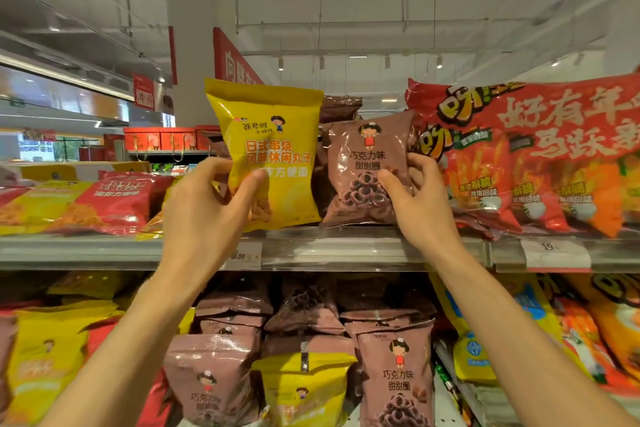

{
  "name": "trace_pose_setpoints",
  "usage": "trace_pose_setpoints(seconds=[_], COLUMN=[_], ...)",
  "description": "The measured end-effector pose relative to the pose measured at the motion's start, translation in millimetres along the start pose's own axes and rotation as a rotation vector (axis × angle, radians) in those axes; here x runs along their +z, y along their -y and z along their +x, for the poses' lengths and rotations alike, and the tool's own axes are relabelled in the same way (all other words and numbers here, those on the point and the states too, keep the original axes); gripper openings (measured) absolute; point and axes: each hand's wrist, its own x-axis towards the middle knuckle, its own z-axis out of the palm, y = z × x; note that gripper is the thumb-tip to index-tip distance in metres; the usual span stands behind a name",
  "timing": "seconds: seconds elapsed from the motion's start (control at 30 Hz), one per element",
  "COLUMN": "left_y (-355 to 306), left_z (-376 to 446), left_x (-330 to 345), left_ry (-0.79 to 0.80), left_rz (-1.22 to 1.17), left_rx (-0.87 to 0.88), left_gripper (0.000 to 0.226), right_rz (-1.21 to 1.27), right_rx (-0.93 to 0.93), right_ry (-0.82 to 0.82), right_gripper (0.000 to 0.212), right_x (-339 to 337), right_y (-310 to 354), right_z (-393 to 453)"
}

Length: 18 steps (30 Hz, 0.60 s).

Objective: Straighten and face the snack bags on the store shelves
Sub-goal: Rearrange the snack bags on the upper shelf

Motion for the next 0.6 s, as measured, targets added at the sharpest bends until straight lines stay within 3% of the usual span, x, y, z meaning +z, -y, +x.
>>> trace_pose_setpoints(seconds=[0.3,0.6], left_y=[8,21], left_z=[-3,-11], left_x=[-15,3], left_ry=[0.025,0.086], left_rz=[0.019,0.053], left_rx=[-0.02,0.001], left_gripper=[0.03,0.04], right_rz=[-0.11,-0.477], right_rx=[-0.055,-0.062], right_ry=[-0.078,0.079], right_gripper=[0.046,0.048], right_x=[11,14], right_y=[-6,-2], right_z=[3,-7])
